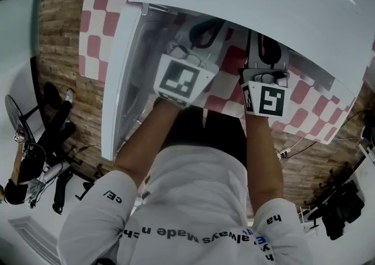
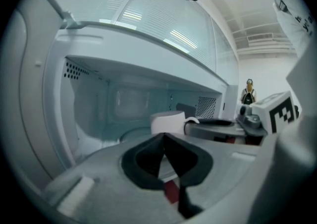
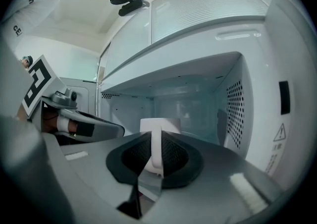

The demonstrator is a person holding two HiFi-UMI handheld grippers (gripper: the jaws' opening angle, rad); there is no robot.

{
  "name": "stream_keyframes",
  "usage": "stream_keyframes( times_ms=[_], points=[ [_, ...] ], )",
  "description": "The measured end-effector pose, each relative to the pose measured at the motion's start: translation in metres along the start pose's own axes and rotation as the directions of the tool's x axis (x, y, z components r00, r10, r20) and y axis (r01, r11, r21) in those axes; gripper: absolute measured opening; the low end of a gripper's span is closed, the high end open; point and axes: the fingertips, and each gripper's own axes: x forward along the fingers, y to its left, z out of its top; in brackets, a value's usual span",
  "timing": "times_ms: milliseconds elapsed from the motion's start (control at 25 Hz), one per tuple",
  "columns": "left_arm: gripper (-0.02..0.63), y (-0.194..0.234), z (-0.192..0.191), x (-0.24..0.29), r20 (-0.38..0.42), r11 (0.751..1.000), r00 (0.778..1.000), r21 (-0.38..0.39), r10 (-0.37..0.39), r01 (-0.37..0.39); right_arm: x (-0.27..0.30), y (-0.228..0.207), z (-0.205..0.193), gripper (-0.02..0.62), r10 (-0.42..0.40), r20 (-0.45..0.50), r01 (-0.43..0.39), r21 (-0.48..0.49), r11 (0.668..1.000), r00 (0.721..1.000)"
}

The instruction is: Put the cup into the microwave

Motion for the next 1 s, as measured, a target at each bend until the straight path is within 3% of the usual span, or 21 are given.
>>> stream_keyframes(
  times_ms=[360, 720, 1000],
  points=[
    [0.0, -0.002, 0.004, -0.006, -0.007, 1.0, 1.0, 0.01, -0.004, 0.004, -0.005, 0.002, -0.015, 0.038, 0.021, -0.064, -0.022, -0.013, 1.0, 0.998],
    [0.0, -0.014, 0.005, -0.023, -0.04, 1.0, 0.999, -0.025, -0.006, 0.005, -0.008, 0.003, -0.025, 0.051, 0.034, -0.152, -0.029, 0.039, 0.999, 0.988],
    [0.0, -0.025, 0.023, -0.045, -0.057, 0.999, 0.998, -0.034, -0.008, 0.006, -0.017, 0.002, 0.001, 0.103, 0.041, -0.158, -0.034, 0.049, 0.998, 0.987]
  ],
)
